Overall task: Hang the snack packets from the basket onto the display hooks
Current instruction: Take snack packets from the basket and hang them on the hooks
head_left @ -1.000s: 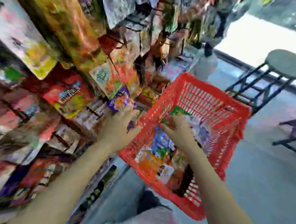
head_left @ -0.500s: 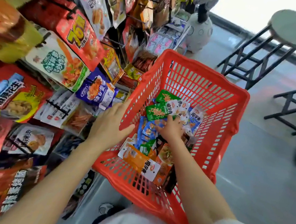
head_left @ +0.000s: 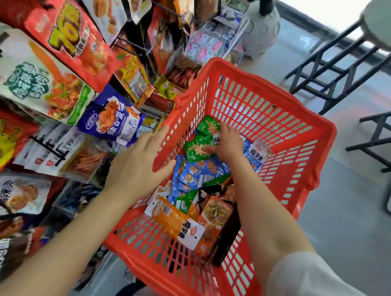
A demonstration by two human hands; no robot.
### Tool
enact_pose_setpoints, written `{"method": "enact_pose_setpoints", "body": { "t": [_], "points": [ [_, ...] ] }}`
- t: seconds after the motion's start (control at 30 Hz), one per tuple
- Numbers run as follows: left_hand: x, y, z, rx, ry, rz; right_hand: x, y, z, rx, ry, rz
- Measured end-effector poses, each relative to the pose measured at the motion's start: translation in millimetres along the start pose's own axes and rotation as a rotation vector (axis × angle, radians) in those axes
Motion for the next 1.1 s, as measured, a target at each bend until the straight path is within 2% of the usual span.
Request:
{"method": "enact_pose_setpoints", "body": {
  "t": [0.13,0.27,0.43,0.5,0.63,0.73,0.9,1.03,1.1],
  "points": [
    [0,2,0,-0.010,0.019,-0.022,5,2,-2,0.011,-0.009,0.218],
    [-1,0,1,-0.013,0.018,-0.026,17,1,-3,0.080,-0.097,0.275],
    [-2,-2,4,-0.001,-0.019,-0.027,16,0,2,0.249,-0.081,0.005],
    [-2,-3,4,0.004,-0.035,-0.030,15,-6,5,0.286,-0.103,-0.009],
    [-2,-4,4,0.007,-0.033,-0.045,27,14,17,0.466,-0.165,0.224],
    [-2,-5,9,0.008,-0.031,-0.073,30,39,26,0.449,-0.222,0.446],
    [6,-1,27,-0.035,-0.044,-0.062,27,45,30,0.337,-0.228,0.241],
    [7,3,28,-0.029,-0.058,-0.072,27,57,29,0.505,-0.169,0.142],
    [7,4,27,-0.036,-0.062,-0.069,28,65,34,0.594,-0.168,0.198]
  ]
}}
Point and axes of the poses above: each hand's wrist, its own z-axis away from the middle knuckle, its own y-axis out of the palm, x = y × z, the point moved 8 cm from there along -z, towards the middle knuckle, and after that the axes turned 7 degrees about y, right-handed, at the moved point
